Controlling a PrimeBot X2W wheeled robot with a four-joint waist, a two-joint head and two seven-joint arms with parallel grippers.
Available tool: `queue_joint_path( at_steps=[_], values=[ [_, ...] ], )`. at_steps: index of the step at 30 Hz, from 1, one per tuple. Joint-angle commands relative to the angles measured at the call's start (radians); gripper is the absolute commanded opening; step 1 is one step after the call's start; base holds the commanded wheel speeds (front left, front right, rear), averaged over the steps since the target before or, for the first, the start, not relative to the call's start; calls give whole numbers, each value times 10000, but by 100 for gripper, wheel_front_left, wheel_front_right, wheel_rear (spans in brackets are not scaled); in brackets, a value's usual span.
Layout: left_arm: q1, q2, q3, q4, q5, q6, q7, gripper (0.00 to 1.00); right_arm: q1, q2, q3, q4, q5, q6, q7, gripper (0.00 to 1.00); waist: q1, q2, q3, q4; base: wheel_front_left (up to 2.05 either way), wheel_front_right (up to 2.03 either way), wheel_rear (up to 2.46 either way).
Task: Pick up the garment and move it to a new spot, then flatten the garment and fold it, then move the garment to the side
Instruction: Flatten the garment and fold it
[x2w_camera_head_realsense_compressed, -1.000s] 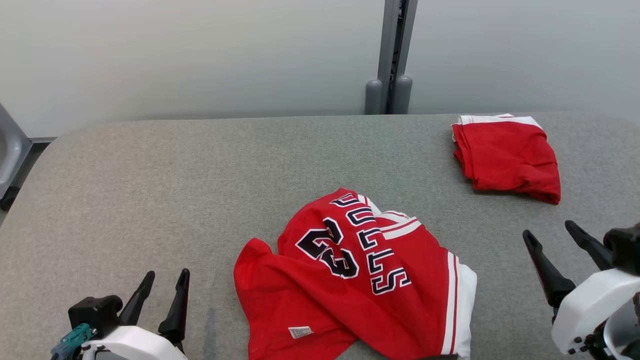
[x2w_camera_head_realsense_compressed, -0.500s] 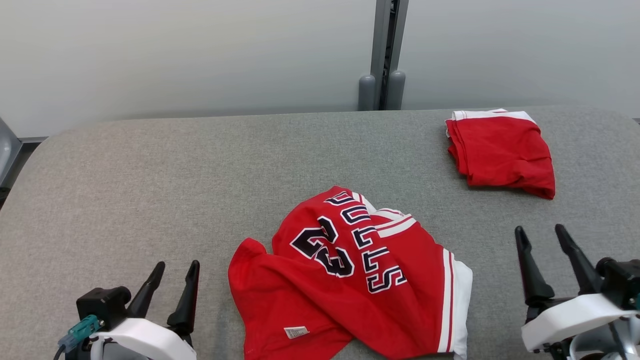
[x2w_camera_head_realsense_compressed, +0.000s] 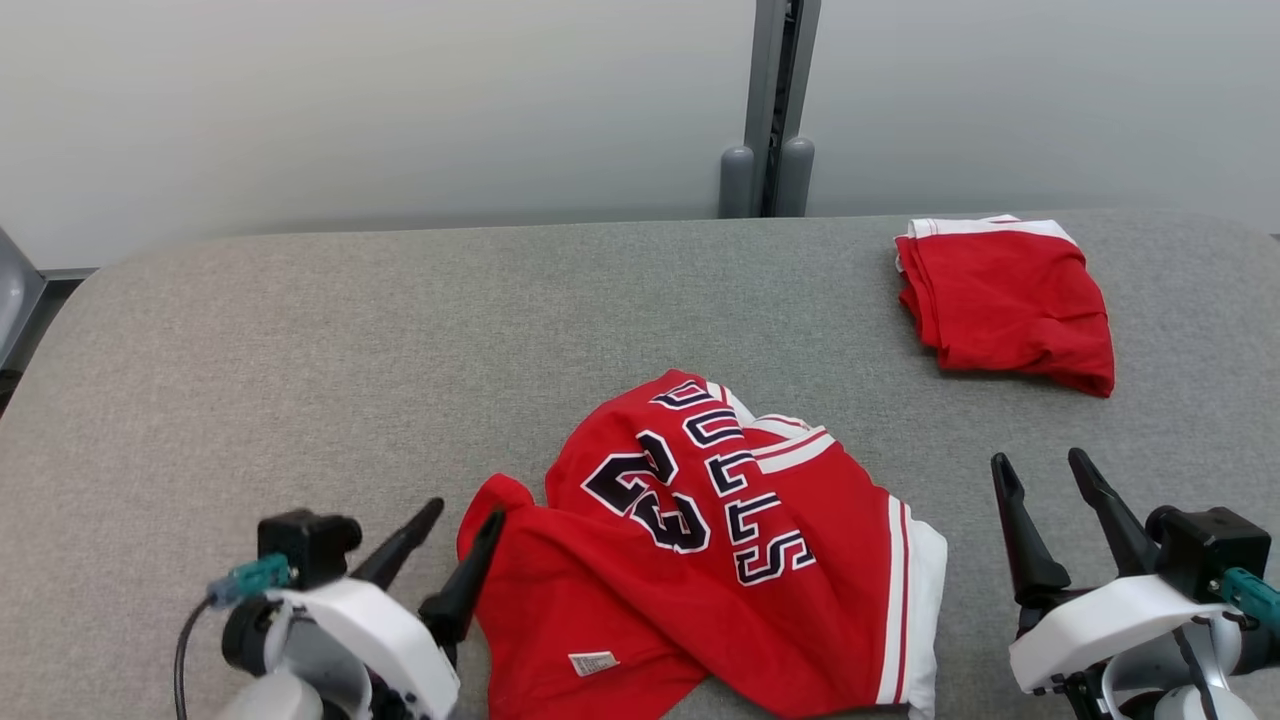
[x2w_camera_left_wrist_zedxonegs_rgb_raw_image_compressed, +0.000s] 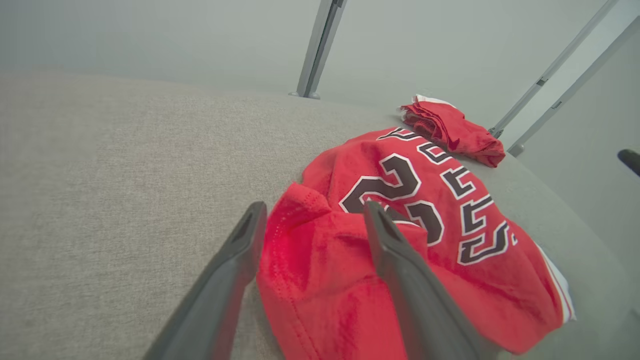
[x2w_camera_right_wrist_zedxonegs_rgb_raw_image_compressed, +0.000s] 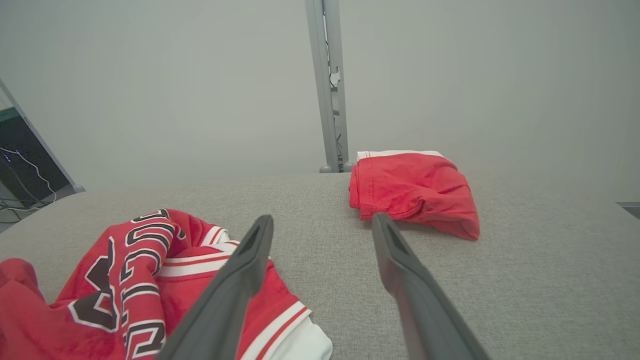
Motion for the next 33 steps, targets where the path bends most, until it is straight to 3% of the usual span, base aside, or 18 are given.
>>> queue_joint_path(
  at_steps=[1, 12, 19, 21, 22, 23, 33],
  values=[
    [-429, 144, 24, 129, 8, -78, 200, 100, -132, -29, 0, 53, -19, 4, -49, 100, 0, -1, 5, -38, 0, 0, 0],
    [-1396, 321, 21, 1843, -1849, -661, 3477, 100, -348, -30, 136, 352, -46, 4, -11, 100, 0, -1, 217, -506, 0, 0, 0],
    [-1953, 62, 155, 2473, -3039, -1051, 4461, 100, -448, -32, 289, 356, -80, 4, -75, 100, 0, -1, 344, -637, 0, 0, 0],
    [-2024, 41, -17, 2478, -3281, -1128, 4777, 58, -478, -30, 320, 396, -65, 4, -102, 100, 0, -1, 358, -676, 0, 0, 0],
    [-2058, 40, -110, 2432, -3369, -1157, 4896, 12, -503, -31, 327, 418, -68, 4, -103, 100, 0, -1, 366, -694, 0, 0, 0],
    [-2065, 64, -199, 2354, -3461, -1162, 5021, 0, -516, -31, 332, 432, -75, 4, -107, 100, 0, -1, 373, -706, 0, 0, 0],
    [-2258, 735, -668, 1528, -3844, -1151, 4464, 0, -545, -30, 290, 519, -84, 4, -150, 100, 0, -1, 362, -566, 0, 0, 0]
  ],
)
